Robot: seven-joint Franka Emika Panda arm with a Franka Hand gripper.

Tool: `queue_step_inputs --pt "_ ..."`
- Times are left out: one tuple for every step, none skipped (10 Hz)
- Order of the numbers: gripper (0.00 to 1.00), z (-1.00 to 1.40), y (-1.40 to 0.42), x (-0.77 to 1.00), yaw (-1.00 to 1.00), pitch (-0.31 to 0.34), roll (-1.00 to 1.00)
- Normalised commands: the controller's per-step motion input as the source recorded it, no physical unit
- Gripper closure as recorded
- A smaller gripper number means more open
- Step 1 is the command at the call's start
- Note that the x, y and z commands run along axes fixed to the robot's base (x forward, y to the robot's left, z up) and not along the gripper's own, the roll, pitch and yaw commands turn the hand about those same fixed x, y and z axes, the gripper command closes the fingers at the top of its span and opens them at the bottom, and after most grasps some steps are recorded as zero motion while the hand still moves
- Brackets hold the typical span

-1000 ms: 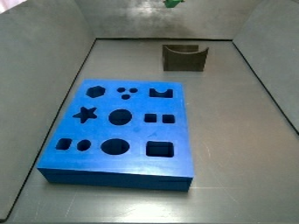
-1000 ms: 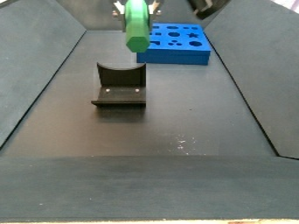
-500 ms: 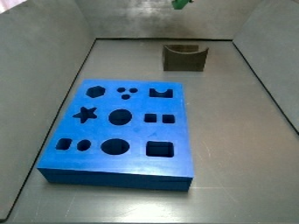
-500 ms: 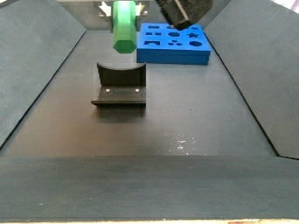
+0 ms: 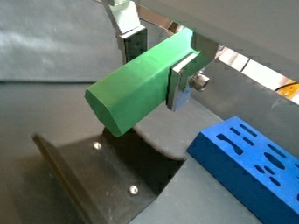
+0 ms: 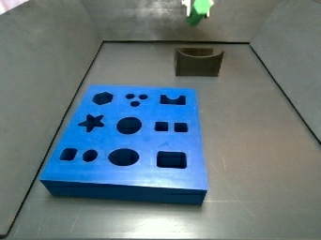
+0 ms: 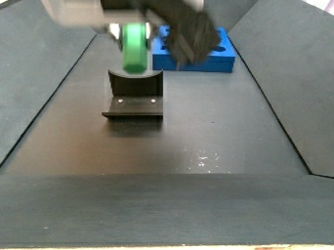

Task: Pick up the hexagon object. Move up. Place the hexagon object on the fixture. Regrasp the hexagon object. Move to above the board. Insert the hexagon object.
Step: Place the hexagon object on the fixture, then regrasp the hexagon object.

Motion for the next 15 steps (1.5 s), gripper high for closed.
queue_step_inputs --pt "1.0 -1.0 0.1 0.17 -0.22 0.098 -1.0" --pt "1.0 -1.0 0.11 0.17 -0.22 0.077 -0.92" --pt "1.0 -1.0 0.12 0.19 -0.2 0.041 -0.71" --pt "1.0 -1.0 0.13 0.19 -0.18 0.019 -0.55" --pt "1.0 -0.96 0.13 0.2 -0.15 0.006 -0.34" --pt "1.0 -0.77 0.1 0.17 -0.13 0.003 -0.24" --pt "1.0 -0.63 0.09 0.15 -0.12 -0.006 -0.2" --pt "1.0 -0.42 0.13 0.09 -0.09 -0.031 -0.13" --pt "1.0 -0.39 0.15 0.07 -0.08 -0.039 -0.12" --pt "1.0 -0.39 0.15 0.07 -0.07 -0.039 -0.12" --pt "1.0 -0.39 0.15 0.07 -0.07 -0.038 -0.12" --pt "0.0 0.0 0.0 0.0 0.0 0.0 0.0" --pt "0.0 1.0 0.0 0.0 0.08 -0.015 -0.04" --pt "0.0 1.0 0.0 -0.01 0.08 -0.011 -0.03" --pt "0.0 1.0 0.0 -0.03 0.08 0.008 -0.01"
